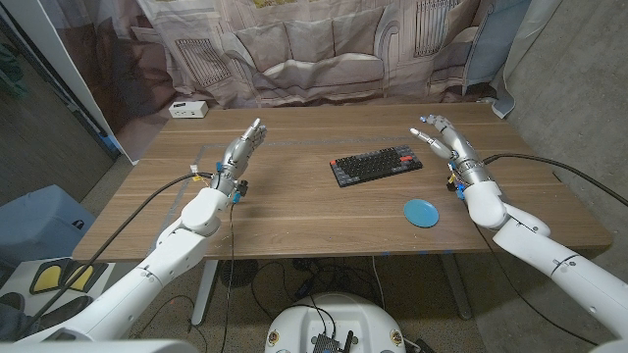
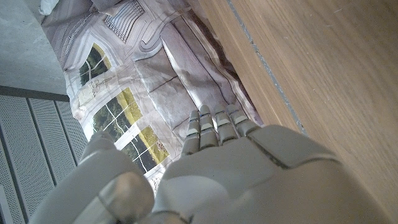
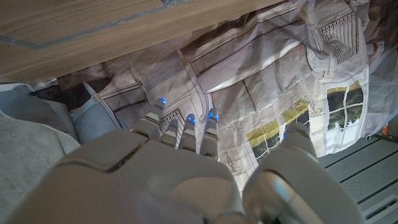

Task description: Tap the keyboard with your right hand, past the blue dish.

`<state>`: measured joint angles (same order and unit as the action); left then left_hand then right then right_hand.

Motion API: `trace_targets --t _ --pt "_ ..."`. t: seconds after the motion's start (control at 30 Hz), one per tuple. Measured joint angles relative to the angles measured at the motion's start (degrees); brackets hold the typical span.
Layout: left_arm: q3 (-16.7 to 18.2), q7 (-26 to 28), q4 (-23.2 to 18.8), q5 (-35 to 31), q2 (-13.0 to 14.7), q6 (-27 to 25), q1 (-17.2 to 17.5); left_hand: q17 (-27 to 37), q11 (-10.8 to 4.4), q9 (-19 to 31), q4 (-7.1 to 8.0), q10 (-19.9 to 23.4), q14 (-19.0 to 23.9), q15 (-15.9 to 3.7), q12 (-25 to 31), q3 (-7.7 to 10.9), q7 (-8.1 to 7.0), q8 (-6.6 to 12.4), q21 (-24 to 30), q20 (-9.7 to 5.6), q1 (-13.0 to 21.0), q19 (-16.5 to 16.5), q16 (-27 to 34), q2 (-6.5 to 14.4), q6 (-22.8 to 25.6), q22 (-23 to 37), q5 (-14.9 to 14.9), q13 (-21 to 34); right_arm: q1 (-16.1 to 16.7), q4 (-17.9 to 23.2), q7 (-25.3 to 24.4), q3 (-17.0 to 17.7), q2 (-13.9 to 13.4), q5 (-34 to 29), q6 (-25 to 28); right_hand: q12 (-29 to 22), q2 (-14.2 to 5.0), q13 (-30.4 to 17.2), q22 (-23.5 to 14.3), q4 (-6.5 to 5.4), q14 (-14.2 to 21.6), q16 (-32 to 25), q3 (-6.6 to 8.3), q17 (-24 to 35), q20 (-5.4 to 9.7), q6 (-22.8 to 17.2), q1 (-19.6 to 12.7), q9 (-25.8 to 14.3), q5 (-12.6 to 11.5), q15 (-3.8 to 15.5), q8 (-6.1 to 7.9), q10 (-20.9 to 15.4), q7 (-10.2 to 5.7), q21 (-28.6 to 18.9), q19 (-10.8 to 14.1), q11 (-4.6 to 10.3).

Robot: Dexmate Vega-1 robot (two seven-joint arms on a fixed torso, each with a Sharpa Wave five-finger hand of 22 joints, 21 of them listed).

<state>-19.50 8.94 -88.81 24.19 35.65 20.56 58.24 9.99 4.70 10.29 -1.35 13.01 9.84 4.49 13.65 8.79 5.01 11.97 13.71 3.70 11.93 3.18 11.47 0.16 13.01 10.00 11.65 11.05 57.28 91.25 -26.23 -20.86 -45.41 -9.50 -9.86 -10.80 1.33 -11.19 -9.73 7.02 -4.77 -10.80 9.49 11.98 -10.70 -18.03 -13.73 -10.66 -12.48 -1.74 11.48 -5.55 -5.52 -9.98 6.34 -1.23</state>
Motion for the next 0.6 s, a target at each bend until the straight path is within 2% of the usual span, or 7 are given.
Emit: trace_targets --t 0.13,0.2,0.27,0.4,0.6 --pt "0.0 0.4 -0.3 -0.2 -0.2 -0.1 0.2 0.0 0.00 0.0 0.00 0.0 0.2 -0.23 0.0 0.00 0.20 0.00 -0.2 0.00 0.0 0.0 0.0 0.0 0.2 0.0 0.0 0.0 -0.1 0.9 0.3 -0.2 -0.7 -0.7 1.6 0.0 0.16 0.0 0.0 -0.22 -1.9 0.0 -0.25 0.1 -1.51 -1.3 0.6 0.0 -0.1 -1.16 0.00 1.0 -1.47 0.0 -1.9 -0.18" --pt "0.0 0.6 -0.4 -0.3 -0.2 -0.1 0.3 0.0 -0.05 0.0 0.00 0.1 0.3 -0.31 0.0 0.00 0.22 0.00 -0.2 0.00 0.0 0.0 0.0 0.0 0.2 0.0 0.0 0.0 -0.1 1.2 0.4 -0.3 -1.0 -1.1 2.4 0.0 0.16 0.0 -0.1 0.00 -3.2 0.0 -0.46 0.2 -1.26 -1.8 0.6 0.0 -0.1 -1.11 0.00 1.8 -2.00 0.3 -5.3 -0.03" --pt "0.0 0.7 -0.4 -0.3 -0.3 -0.2 0.4 0.0 -0.31 0.0 0.00 0.3 0.3 -0.31 0.0 0.00 0.41 0.00 -0.2 0.00 0.0 0.0 0.0 0.0 0.4 0.0 0.0 0.0 -0.1 1.6 0.4 -0.4 -1.4 -1.5 3.1 0.0 0.06 0.0 -0.3 -0.10 -4.5 0.0 -0.56 0.2 -0.59 -2.4 1.1 0.0 -0.1 -0.65 0.00 2.9 -2.07 0.5 -8.2 0.13" --pt "0.0 1.0 -0.5 -0.4 -0.5 -0.2 0.6 0.0 -0.31 0.0 0.00 0.3 0.3 -0.31 0.0 0.00 0.18 0.00 -0.2 0.00 0.0 0.0 0.0 0.0 0.6 0.0 0.0 0.0 -0.1 2.5 0.4 -0.6 -2.1 -2.4 4.8 0.2 -0.14 0.0 -0.3 -0.24 -5.0 0.0 -0.70 0.2 2.45 -5.6 1.4 0.0 -0.1 -0.30 0.74 4.6 -2.18 0.5 -12.2 0.53" --pt "0.0 1.2 -0.5 -0.4 -0.8 -0.2 0.8 0.0 -0.31 0.0 0.00 0.3 0.5 -0.10 0.0 0.00 0.10 0.00 -0.2 0.00 0.0 0.0 0.0 0.0 0.7 0.0 0.0 0.0 0.1 4.0 0.7 -1.0 -3.1 -3.6 7.5 0.8 -0.52 0.0 -0.6 -0.48 -5.0 0.0 -0.94 0.2 3.67 -8.4 2.2 0.0 -0.1 -0.30 0.86 8.3 -2.75 0.2 -15.5 1.08"
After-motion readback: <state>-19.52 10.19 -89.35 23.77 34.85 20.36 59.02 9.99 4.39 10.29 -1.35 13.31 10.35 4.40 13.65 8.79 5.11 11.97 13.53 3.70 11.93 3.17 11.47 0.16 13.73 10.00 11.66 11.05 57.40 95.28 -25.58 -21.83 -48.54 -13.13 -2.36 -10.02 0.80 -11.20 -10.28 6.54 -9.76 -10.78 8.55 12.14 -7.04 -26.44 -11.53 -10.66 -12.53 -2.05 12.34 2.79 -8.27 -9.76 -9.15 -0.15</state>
